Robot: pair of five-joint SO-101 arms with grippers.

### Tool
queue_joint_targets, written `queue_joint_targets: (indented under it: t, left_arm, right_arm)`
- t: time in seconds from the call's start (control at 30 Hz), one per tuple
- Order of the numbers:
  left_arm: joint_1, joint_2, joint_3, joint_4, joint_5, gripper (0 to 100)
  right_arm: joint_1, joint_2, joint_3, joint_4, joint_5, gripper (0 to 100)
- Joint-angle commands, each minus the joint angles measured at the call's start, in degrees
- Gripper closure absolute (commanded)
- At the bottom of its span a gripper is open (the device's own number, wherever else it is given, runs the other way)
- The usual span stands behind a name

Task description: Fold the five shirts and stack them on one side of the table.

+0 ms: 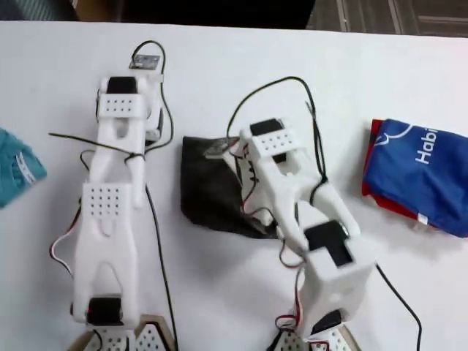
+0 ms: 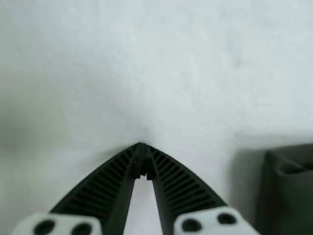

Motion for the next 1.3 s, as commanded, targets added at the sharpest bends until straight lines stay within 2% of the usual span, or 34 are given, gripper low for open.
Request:
queue_joint_targets:
  t: [0.0, 0.1, 0.2, 0.3, 0.37, 0.47, 0.63, 0.7, 0.83, 1.0, 1.1, 1.2, 1.27]
  left_arm:
    - [-2.0, 0.0, -0.1, -2.0, 0.4, 97]
    - [-2.0, 0.0, -0.1, -2.1, 0.4, 97]
    - [-2.0, 0.0, -0.1, -2.1, 0.4, 97]
    - [-2.0, 0.0, -0.1, -2.1, 0.4, 97]
    - [-2.0, 0.0, -0.1, -2.1, 0.4, 97]
    - [-2.0, 0.0, -0.1, -2.1, 0.4, 97]
    - [-2.0, 0.0, -0.1, -2.1, 0.4, 97]
    - [-2.0, 0.0, -0.1, -2.1, 0.4, 97]
    - [-2.0, 0.0, -0.1, -2.1, 0.4, 97]
    - [-2.0, 0.0, -0.1, -2.1, 0.4, 97]
    - [-2.0, 0.0, -0.1, -2.1, 0.4, 97]
    - [-2.0, 0.0, -0.1, -2.1, 0.4, 97]
    - [-2.0, 0.0, -0.1, -2.1, 0.4, 97]
  right_arm:
    - [-0.1, -11.7, 3.2, 0.4, 1.3, 97.8]
    - [2.0, -17.4, 3.4, -4.3, 1.0, 97.8]
    - [7.2, -19.2, 3.4, -16.1, 0.1, 97.8]
    - [12.5, -15.8, 3.3, -29.8, -7.3, 97.8]
    - [14.4, -11.0, 1.8, -35.3, -12.7, 97.8]
    - [14.7, -2.3, -6.0, -33.4, -19.3, 96.8]
    - [14.5, 10.3, -23.6, -22.2, -20.3, 77.5]
    - [14.5, 14.5, -29.5, -18.5, -20.3, 72.9]
    - [15.1, 21.4, -38.6, -14.4, -20.4, 75.3]
    - [15.3, 29.0, -45.9, -14.0, -20.4, 79.0]
    - [15.4, 31.9, -48.7, -13.9, -20.4, 86.5]
    - [15.4, 32.5, -50.7, -13.9, -20.6, 98.5]
    - [15.4, 32.4, -51.7, -13.8, -20.7, 97.1]
